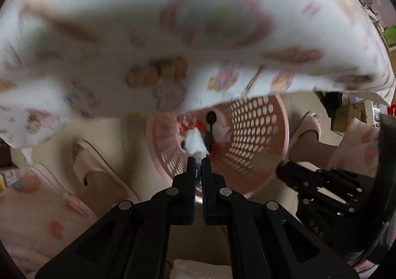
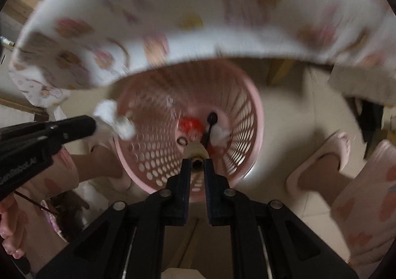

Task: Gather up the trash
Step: 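Open both tools to drop the tissue and spool into the wastebasket, then move both tools back up to the wooden clothespin and white tube, then grasp the wooden clothespin with the left tool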

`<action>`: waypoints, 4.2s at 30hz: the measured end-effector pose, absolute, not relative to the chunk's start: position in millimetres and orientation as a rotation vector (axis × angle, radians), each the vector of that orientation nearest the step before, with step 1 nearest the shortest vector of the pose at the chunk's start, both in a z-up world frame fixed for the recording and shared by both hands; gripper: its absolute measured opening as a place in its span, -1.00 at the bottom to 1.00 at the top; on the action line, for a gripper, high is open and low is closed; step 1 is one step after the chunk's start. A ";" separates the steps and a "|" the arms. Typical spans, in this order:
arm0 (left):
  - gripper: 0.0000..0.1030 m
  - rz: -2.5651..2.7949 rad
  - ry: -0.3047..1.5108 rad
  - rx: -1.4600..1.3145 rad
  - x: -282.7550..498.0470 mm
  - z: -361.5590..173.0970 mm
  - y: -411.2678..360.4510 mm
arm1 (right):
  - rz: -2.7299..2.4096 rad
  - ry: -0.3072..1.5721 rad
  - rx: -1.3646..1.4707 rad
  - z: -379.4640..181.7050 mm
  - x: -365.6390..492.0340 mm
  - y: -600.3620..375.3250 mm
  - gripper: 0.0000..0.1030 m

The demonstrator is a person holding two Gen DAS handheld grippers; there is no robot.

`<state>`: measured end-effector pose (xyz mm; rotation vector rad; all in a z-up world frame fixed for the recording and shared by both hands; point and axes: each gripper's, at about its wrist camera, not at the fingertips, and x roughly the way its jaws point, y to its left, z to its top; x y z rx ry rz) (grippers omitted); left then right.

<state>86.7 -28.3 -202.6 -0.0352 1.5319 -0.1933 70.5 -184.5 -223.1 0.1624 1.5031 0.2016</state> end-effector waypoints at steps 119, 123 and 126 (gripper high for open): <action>0.58 -0.200 1.029 -0.010 231.5 -81.3 -48.4 | 0.219 0.829 0.033 -19.8 159.3 -243.9 -0.55; 0.74 -0.206 1.049 0.019 232.4 -84.5 -54.8 | 0.216 0.833 0.032 -21.2 159.4 -244.6 -0.55; 0.68 -0.179 1.046 0.042 232.8 -86.4 -59.3 | 0.210 0.830 0.021 -21.8 158.9 -243.0 -0.55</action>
